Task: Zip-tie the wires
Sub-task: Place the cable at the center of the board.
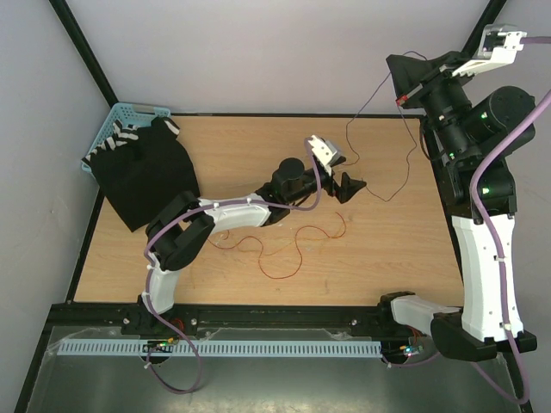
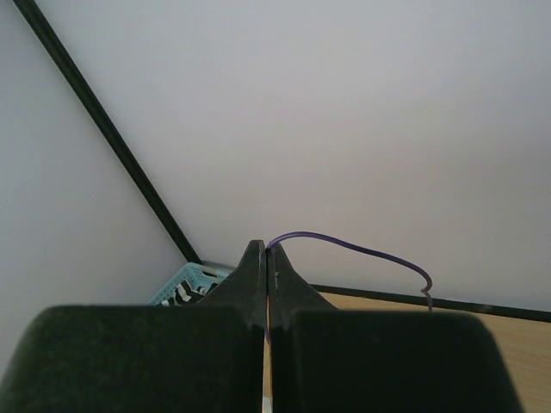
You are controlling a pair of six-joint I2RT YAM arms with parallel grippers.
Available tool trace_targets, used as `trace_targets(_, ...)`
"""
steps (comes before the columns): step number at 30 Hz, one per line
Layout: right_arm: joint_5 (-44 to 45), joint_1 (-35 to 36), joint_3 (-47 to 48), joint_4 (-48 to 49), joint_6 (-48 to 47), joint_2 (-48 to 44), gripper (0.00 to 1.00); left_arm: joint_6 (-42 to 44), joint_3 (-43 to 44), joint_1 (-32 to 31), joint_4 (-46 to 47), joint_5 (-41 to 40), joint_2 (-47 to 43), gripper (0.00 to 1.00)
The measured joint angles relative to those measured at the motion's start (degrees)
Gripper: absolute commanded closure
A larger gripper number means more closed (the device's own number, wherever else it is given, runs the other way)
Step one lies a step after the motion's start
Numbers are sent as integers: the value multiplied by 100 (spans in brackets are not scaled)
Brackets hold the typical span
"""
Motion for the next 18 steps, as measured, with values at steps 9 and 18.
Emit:
trace_targets(9, -87, 0, -116, 35, 68, -81, 100, 153, -107, 0, -11, 50, -35, 4)
trace_targets(18, -129, 0, -160, 72, 114, -197, 100, 514, -74, 4, -7, -175, -105, 9)
